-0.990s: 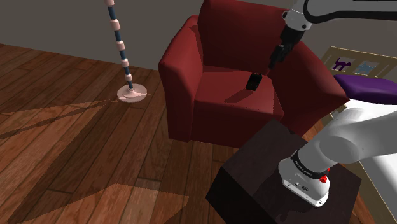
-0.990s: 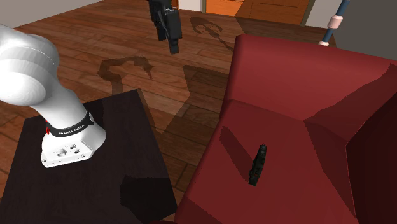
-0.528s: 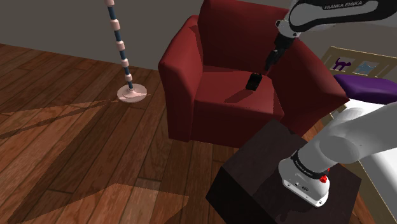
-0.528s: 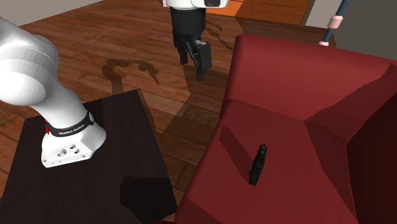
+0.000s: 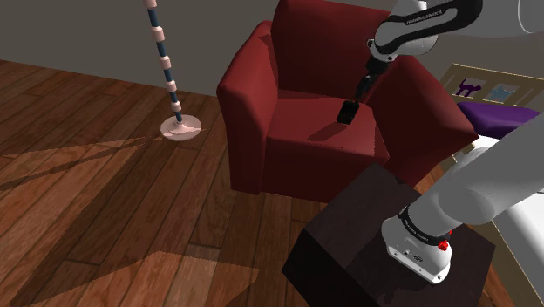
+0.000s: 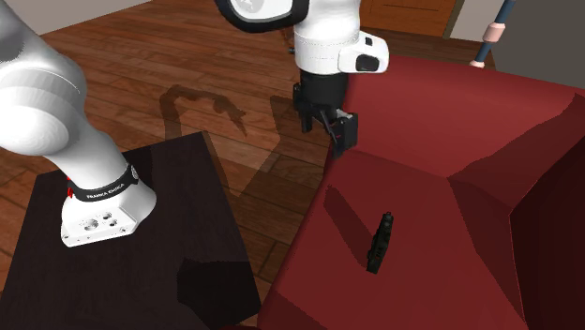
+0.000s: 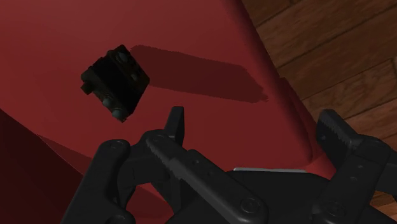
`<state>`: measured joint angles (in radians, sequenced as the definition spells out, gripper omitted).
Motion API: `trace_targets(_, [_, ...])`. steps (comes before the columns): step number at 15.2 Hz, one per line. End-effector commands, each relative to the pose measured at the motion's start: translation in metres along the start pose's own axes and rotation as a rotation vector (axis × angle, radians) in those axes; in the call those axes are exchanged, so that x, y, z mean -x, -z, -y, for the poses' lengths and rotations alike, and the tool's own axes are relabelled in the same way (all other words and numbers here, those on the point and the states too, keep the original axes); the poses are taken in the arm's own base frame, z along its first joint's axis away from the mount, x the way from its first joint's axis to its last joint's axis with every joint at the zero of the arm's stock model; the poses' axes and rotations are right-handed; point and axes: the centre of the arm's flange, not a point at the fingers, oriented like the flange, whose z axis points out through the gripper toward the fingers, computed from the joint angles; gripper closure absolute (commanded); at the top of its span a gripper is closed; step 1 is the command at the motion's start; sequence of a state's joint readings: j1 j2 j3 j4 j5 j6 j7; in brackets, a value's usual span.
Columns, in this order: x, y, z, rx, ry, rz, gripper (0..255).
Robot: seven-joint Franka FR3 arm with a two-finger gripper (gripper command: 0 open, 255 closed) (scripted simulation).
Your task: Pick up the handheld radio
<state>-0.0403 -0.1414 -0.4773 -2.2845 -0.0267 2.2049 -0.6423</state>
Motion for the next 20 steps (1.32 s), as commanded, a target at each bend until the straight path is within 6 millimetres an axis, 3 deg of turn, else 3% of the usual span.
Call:
trace_targets(1, [-0.008,-0.012,-0.023,0.0,0.017,-0.006,0])
trace_targets(14, [-0.076,-0.11,-0.146,-0.011,0.114,-0.042,0])
trace_targets(20, [-0.077,-0.14,-0.15,-0.011,0.117,-0.043,0])
